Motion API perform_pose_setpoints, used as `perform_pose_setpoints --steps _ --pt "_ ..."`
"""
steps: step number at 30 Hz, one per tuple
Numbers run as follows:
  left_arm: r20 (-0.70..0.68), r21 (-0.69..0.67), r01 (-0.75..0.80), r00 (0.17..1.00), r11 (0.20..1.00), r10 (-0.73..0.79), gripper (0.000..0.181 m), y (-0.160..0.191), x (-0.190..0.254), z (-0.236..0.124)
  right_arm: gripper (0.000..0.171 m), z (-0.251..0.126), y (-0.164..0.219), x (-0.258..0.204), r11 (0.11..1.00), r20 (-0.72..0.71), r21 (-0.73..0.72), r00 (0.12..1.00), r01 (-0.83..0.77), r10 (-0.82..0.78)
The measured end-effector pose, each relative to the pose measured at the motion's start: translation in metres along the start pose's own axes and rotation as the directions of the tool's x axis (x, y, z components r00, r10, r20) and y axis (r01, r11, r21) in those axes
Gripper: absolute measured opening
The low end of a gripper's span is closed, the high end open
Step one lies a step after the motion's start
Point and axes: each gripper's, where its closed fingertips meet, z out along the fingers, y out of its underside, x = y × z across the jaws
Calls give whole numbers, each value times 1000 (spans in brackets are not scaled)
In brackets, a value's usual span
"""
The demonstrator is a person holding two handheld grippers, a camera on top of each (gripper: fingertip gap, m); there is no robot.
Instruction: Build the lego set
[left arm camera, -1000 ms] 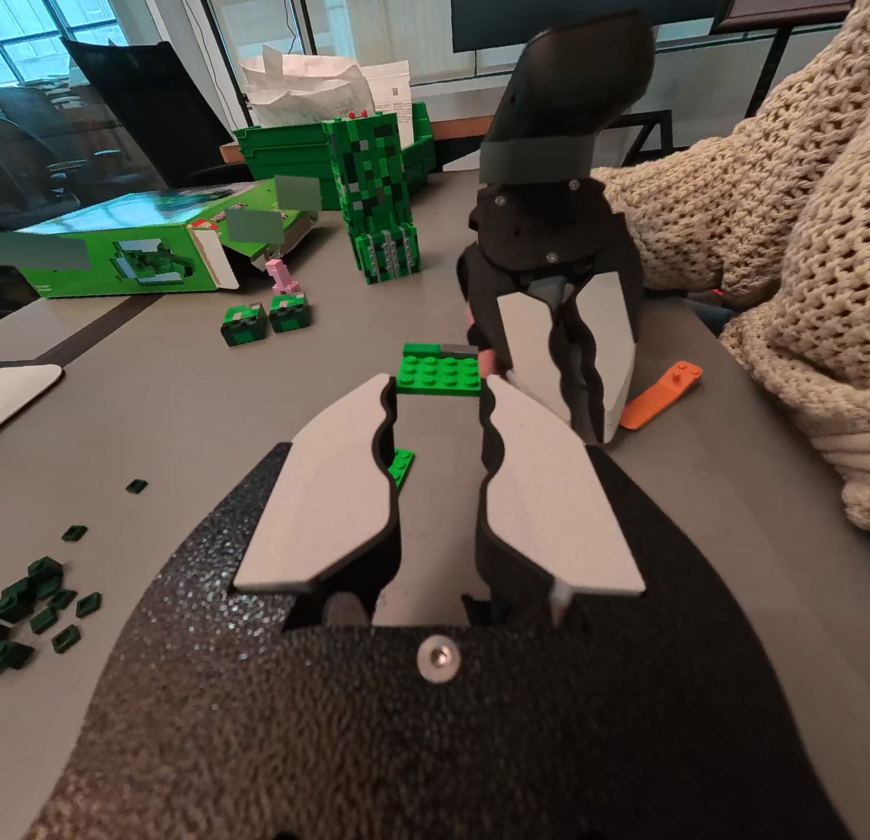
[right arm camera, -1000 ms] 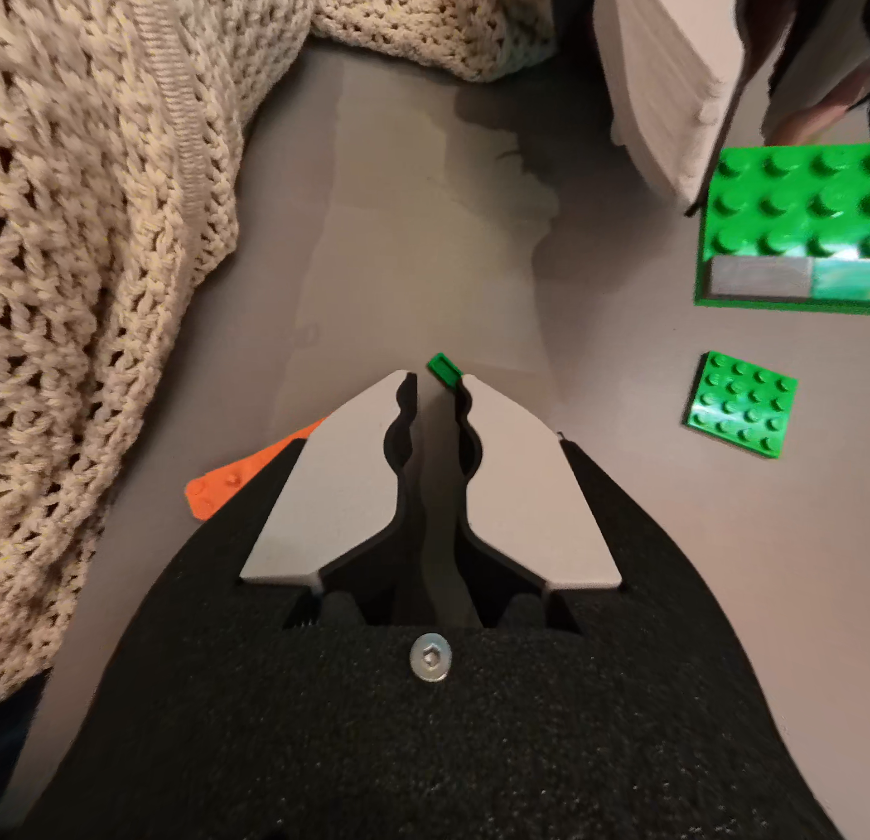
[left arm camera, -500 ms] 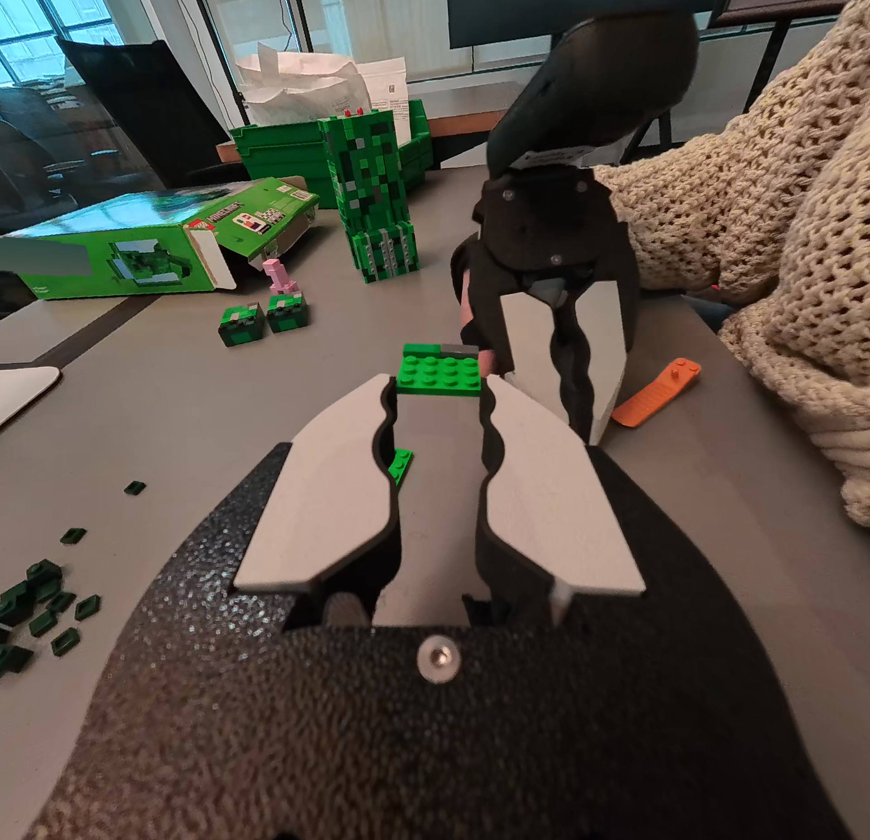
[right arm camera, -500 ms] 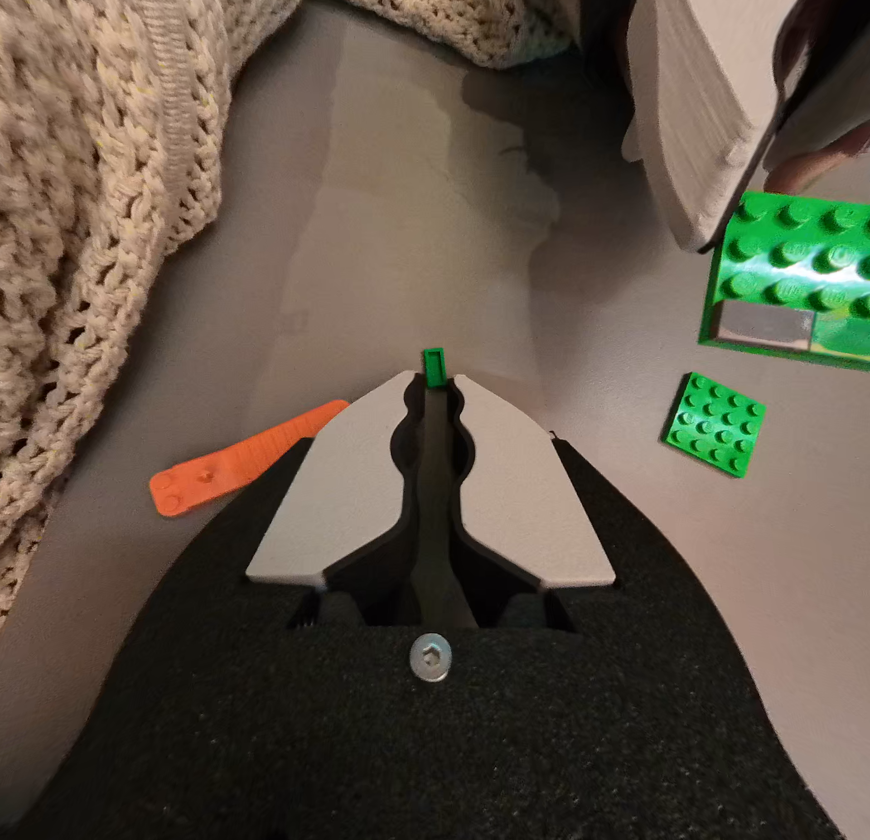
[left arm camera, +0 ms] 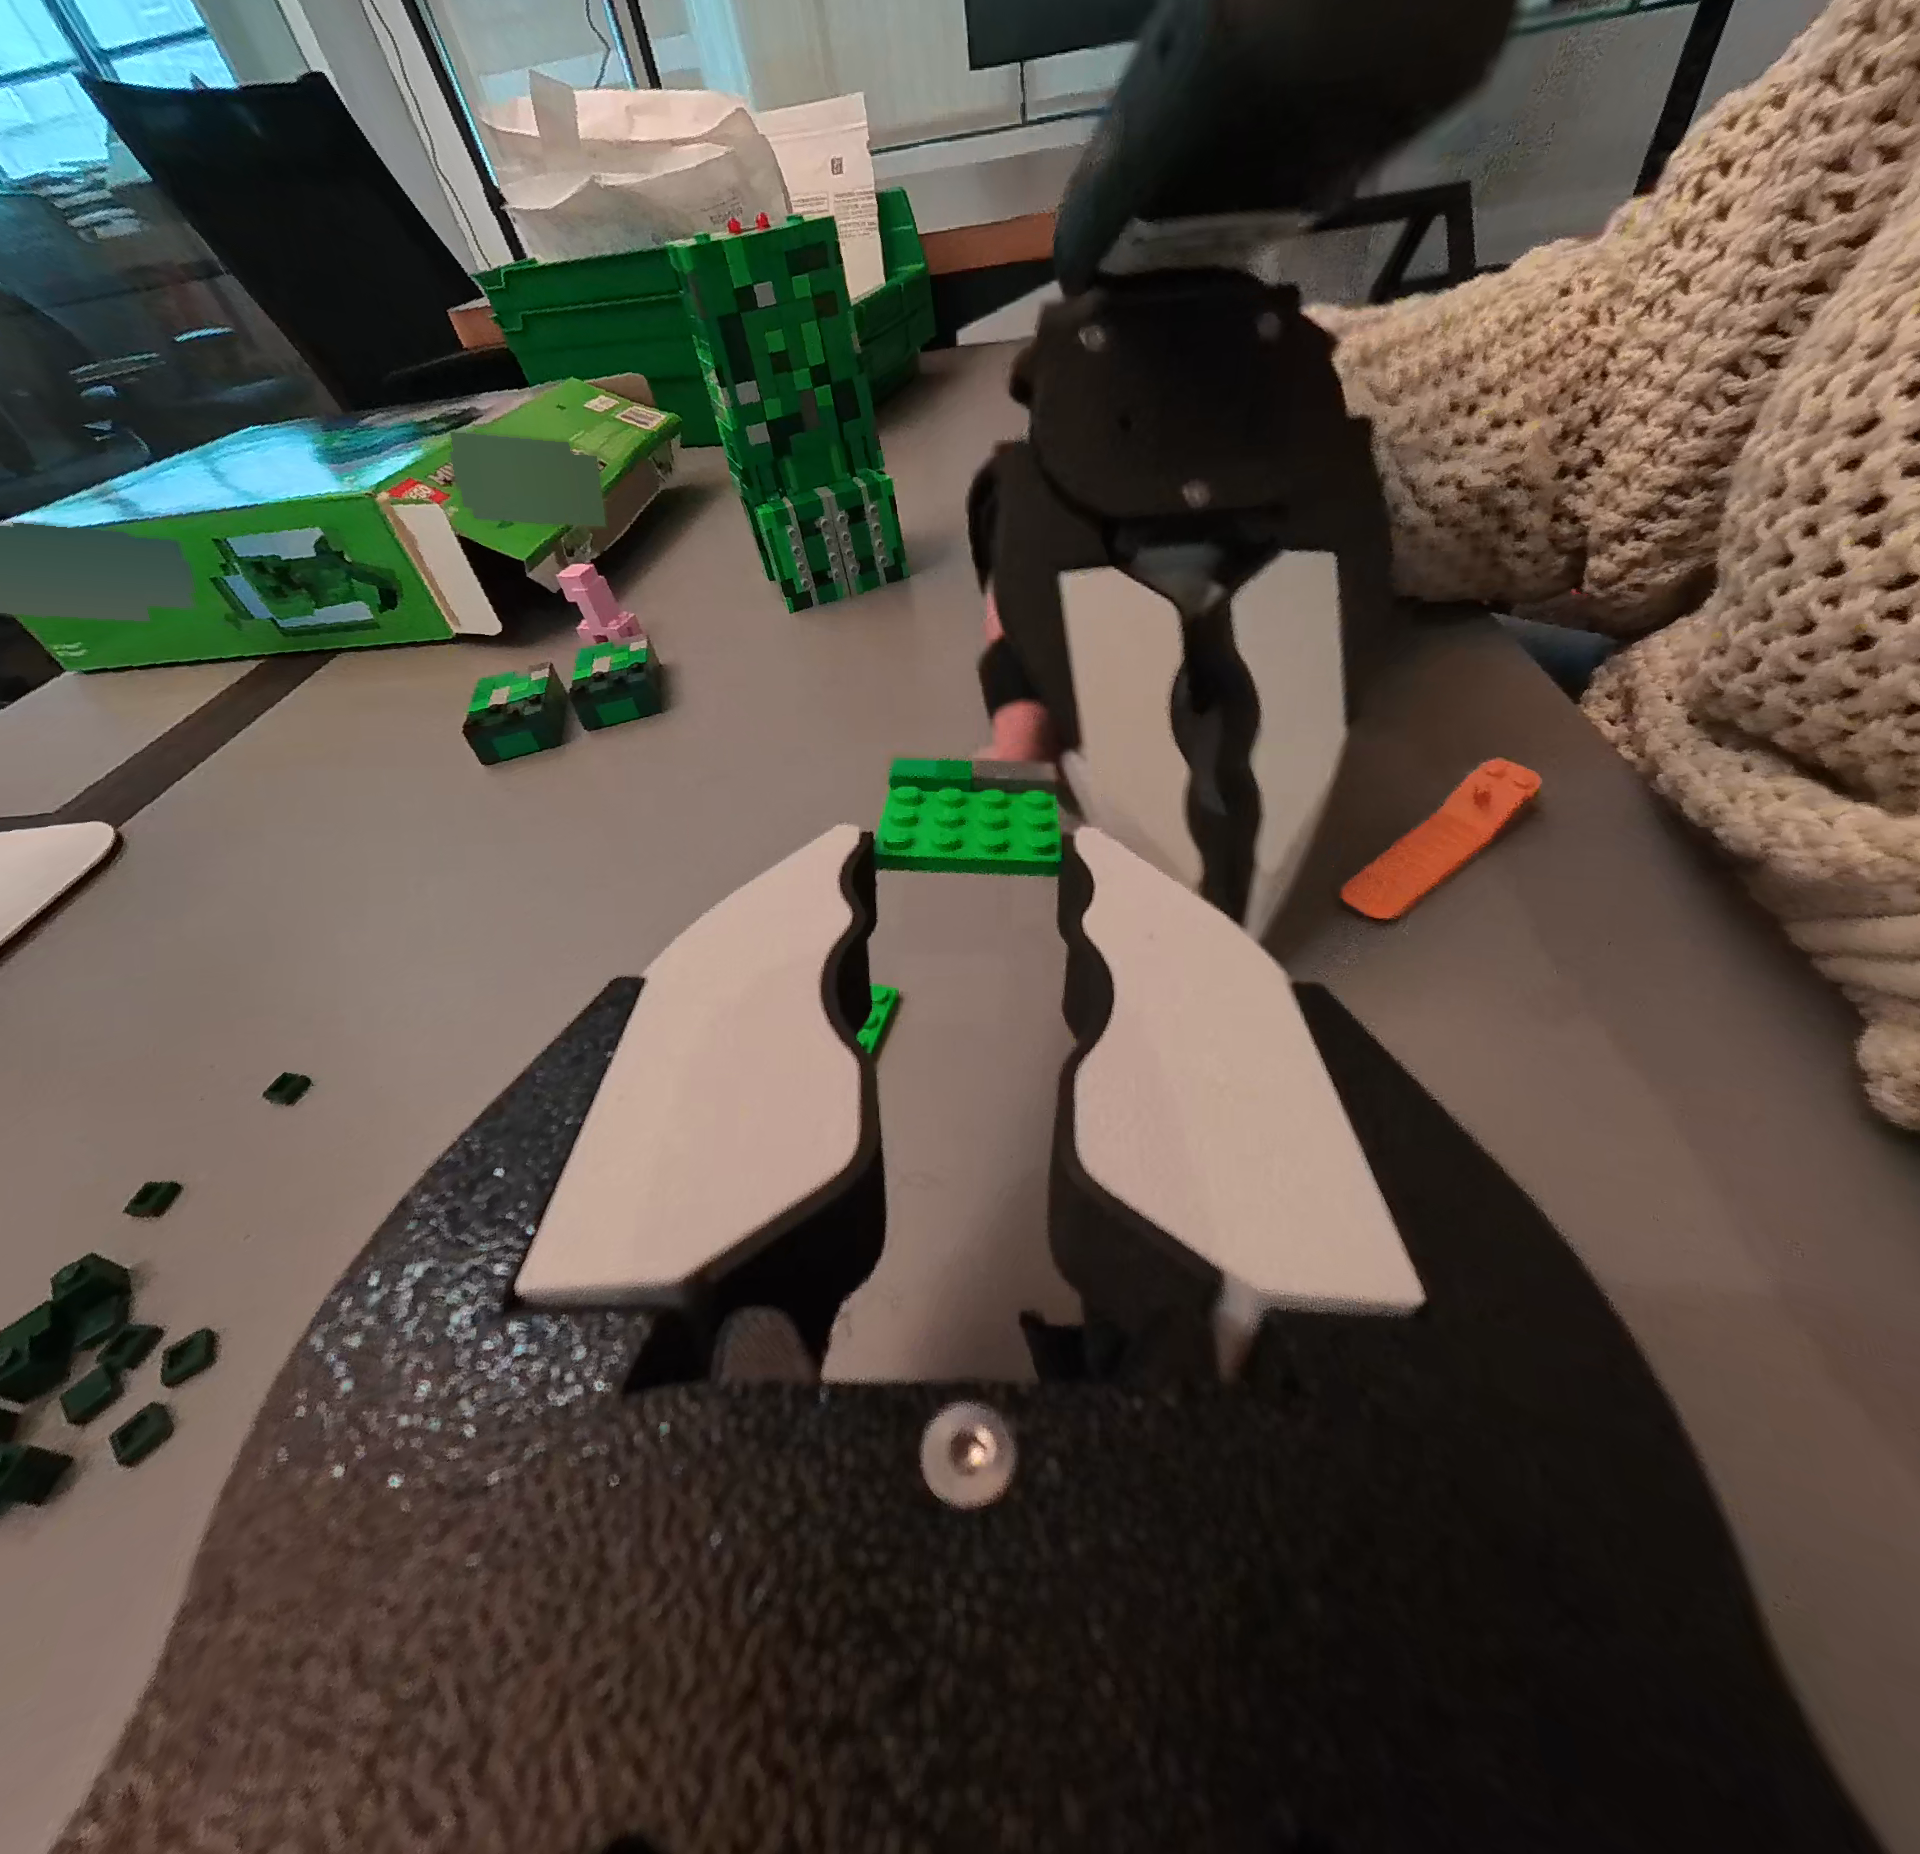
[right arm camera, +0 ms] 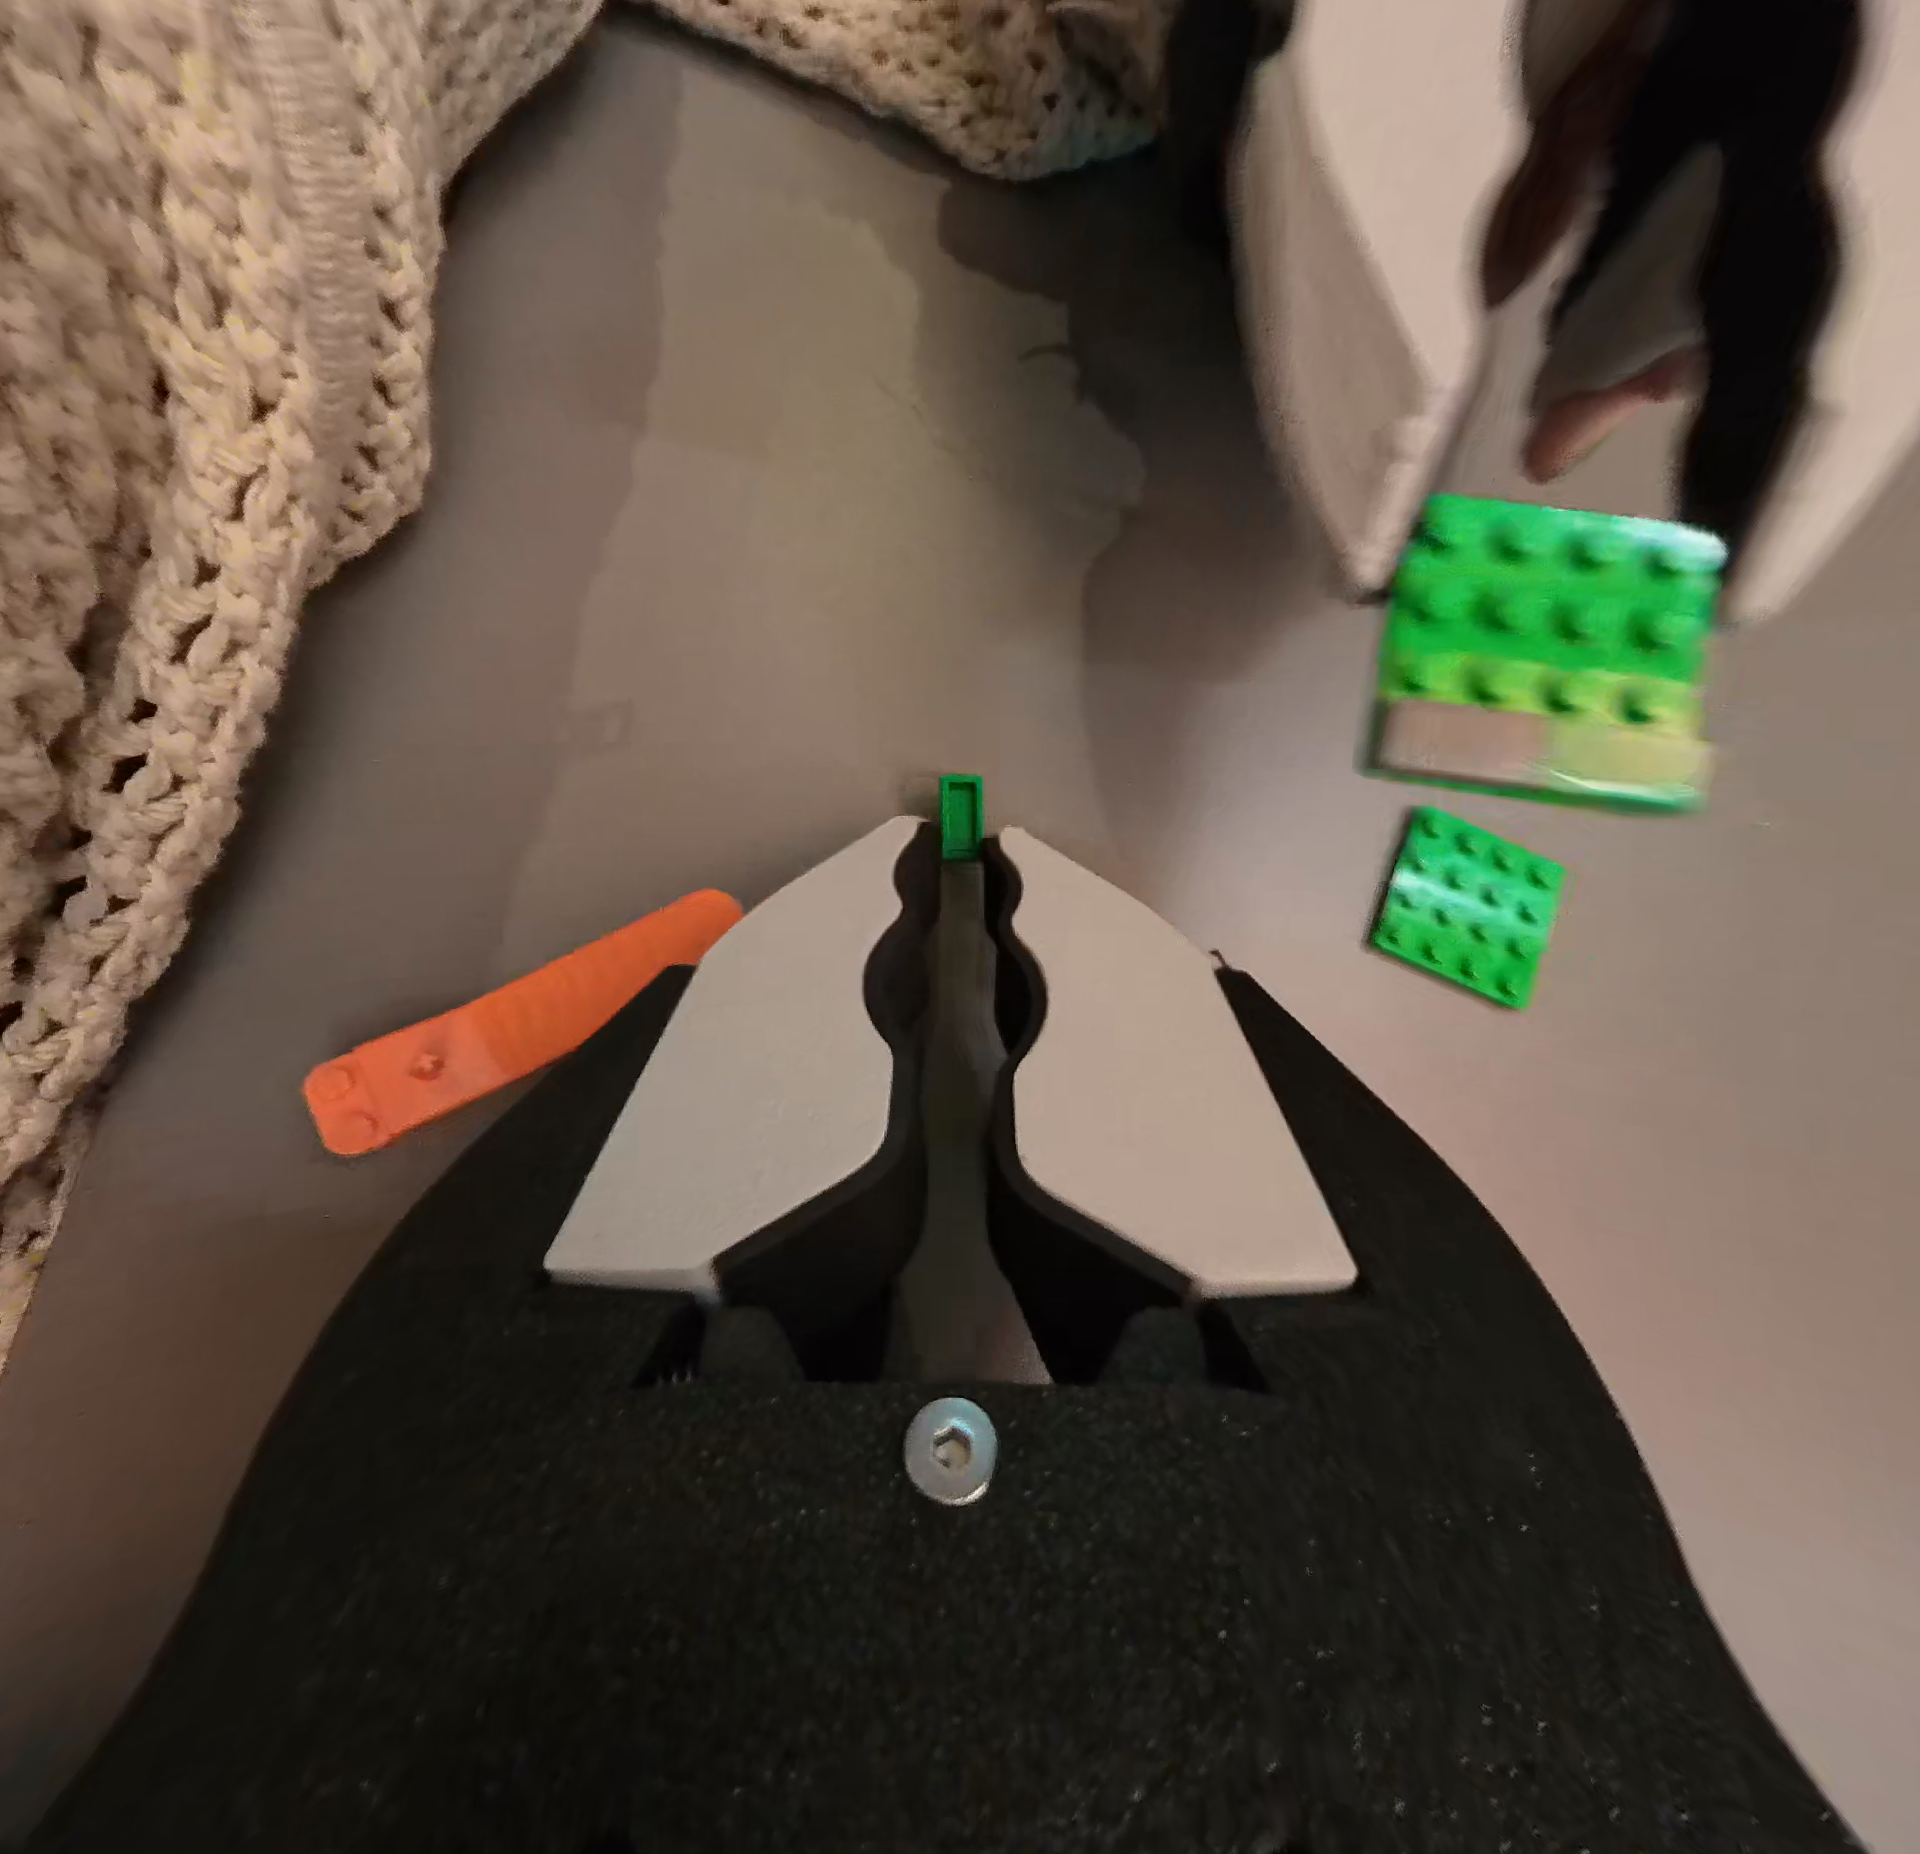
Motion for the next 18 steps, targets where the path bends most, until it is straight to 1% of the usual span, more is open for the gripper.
perform_pose_setpoints --steps 3,6,8,11,15,18 --pt "-9 -42 -43 999 998 42 34 5 4 3 7 -15 4 22 999 -114 -19 993 -43 41" --pt "-28 -115 -134 991 984 132 34 14 13 9 7 -26 3 35 998 -203 -32 979 -45 37" --pt "-40 -161 -189 982 969 185 34 21 17 13 7 -30 1 38 998 -222 -39 975 -39 29" --pt "-50 -196 -229 973 953 224 34 27 21 16 7 -34 -1 39 999 -236 -36 971 -32 23" --pt "-55 -213 -248 969 945 242 34 29 22 18 7 -35 -8 38 998 -228 21 972 -52 55" --pt "-56 -224 -262 965 939 256 34 31 23 19 7 -32 -3 38 999 -224 -20 974 -47 42"
